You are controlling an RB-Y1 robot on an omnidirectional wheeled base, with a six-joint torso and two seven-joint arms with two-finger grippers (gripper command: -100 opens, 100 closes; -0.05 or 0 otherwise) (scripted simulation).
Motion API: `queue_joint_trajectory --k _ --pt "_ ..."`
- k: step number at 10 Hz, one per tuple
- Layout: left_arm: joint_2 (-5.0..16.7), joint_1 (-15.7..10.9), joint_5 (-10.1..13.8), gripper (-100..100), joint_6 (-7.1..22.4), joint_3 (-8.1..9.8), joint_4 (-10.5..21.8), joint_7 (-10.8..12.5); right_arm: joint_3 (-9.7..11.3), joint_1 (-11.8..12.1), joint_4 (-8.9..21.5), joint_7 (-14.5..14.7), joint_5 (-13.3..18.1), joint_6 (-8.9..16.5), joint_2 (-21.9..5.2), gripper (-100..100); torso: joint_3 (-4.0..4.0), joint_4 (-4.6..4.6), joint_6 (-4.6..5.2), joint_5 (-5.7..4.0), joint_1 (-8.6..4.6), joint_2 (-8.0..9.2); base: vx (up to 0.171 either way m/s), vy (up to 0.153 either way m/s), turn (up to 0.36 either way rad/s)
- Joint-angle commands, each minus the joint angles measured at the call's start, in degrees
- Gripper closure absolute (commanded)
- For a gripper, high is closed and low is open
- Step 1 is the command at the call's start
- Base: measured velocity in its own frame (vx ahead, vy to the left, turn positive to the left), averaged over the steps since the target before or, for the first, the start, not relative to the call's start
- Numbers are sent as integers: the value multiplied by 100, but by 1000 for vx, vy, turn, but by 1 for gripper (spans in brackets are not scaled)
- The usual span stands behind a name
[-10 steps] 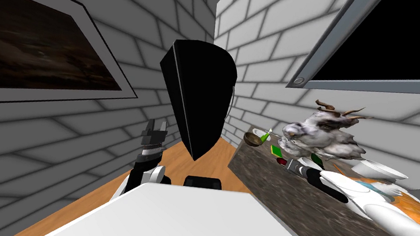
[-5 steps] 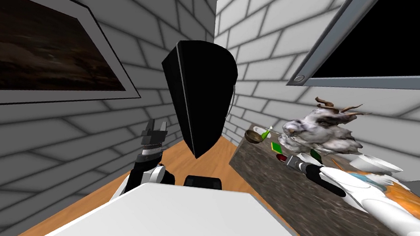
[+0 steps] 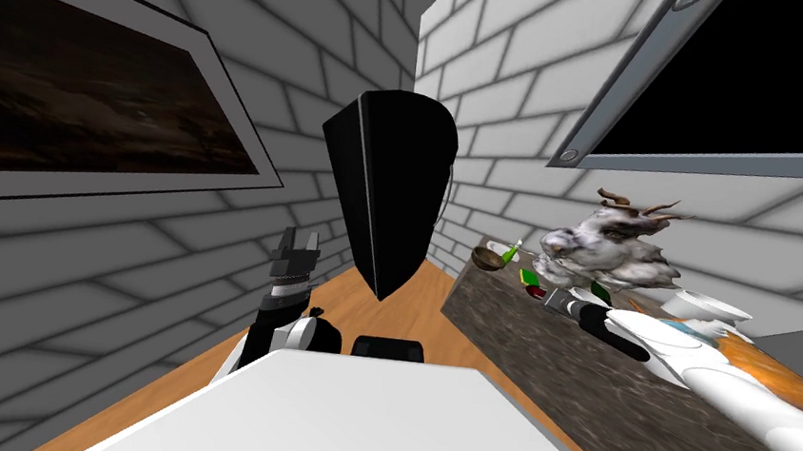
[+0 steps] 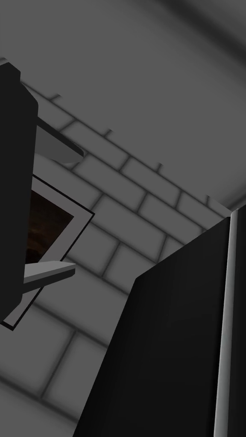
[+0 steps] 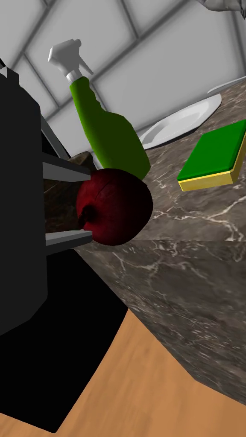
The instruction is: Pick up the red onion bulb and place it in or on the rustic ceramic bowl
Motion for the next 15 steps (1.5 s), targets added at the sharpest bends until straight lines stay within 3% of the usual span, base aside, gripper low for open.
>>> queue_joint_trajectory --k 1,2,3,7,10,15 --pt "0 0 0 0 0 0 0 0 -74 -161 -178 52 -53 126 -24 100 0 0 0 0 0 0 -64 84 45" --pt "-1 -1 0 0 0 -1 0 0 -74 -161 -178 52 -53 126 -24 100 0 0 -13 1 21 3 -80 98 54" --pt "-1 -1 0 0 0 -1 0 0 -144 -341 -287 105 -104 254 -47 100 3 0 -7 4 30 9 -124 134 48" --pt "-1 -1 0 0 0 -1 0 0 -239 -603 -443 188 -175 455 -72 100 8 3 -10 15 63 15 -77 135 35" --pt "0 0 0 0 0 0 0 0 -320 -830 -564 258 -238 648 -83 100 2 0 9 2 1 5 -26 18 -79" --pt "0 0 0 0 0 0 0 0 -320 -830 -564 258 -238 648 -83 100 -7 -3 4 -5 -18 -12 1 -1 3"
